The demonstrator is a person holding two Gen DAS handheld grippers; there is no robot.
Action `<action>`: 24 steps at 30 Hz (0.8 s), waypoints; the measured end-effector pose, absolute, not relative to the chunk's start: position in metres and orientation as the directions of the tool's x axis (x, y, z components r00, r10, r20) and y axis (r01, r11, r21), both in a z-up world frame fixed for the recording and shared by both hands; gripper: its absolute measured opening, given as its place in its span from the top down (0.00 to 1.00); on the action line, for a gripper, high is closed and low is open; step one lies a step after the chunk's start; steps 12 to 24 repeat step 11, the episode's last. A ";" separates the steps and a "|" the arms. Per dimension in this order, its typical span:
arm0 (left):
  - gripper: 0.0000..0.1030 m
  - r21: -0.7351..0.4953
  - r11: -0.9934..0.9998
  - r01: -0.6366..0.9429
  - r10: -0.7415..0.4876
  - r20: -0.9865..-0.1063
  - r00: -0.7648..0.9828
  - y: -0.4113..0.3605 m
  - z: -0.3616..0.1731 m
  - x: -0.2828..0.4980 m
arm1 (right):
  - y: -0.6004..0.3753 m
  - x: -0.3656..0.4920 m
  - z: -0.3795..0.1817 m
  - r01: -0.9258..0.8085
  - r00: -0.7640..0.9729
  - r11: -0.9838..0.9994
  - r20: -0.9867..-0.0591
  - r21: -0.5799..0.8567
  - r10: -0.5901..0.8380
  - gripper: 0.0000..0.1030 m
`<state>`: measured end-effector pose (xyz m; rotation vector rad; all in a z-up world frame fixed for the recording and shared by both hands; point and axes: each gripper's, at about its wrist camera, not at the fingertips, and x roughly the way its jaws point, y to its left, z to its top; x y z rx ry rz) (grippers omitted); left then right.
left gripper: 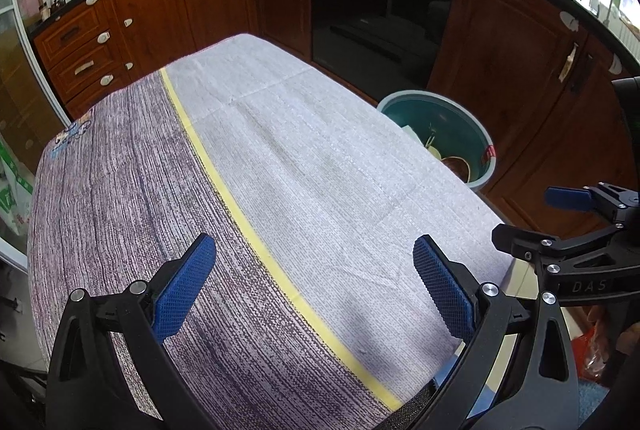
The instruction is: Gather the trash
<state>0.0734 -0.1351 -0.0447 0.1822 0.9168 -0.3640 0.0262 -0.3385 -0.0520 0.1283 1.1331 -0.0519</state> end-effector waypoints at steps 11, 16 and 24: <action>0.04 0.003 0.932 0.361 -0.198 -0.833 0.517 -0.128 -0.053 0.077 | -0.335 0.031 -0.053 0.111 0.418 0.992 -0.908 0.064 0.012 0.07; 0.04 0.003 0.932 0.361 -0.198 -0.833 0.517 -0.128 -0.053 0.077 | -0.335 0.031 -0.053 0.111 0.418 0.992 -0.908 0.064 0.012 0.07; 0.04 0.003 0.932 0.361 -0.198 -0.833 0.517 -0.128 -0.053 0.077 | -0.335 0.031 -0.053 0.111 0.418 0.992 -0.908 0.064 0.012 0.07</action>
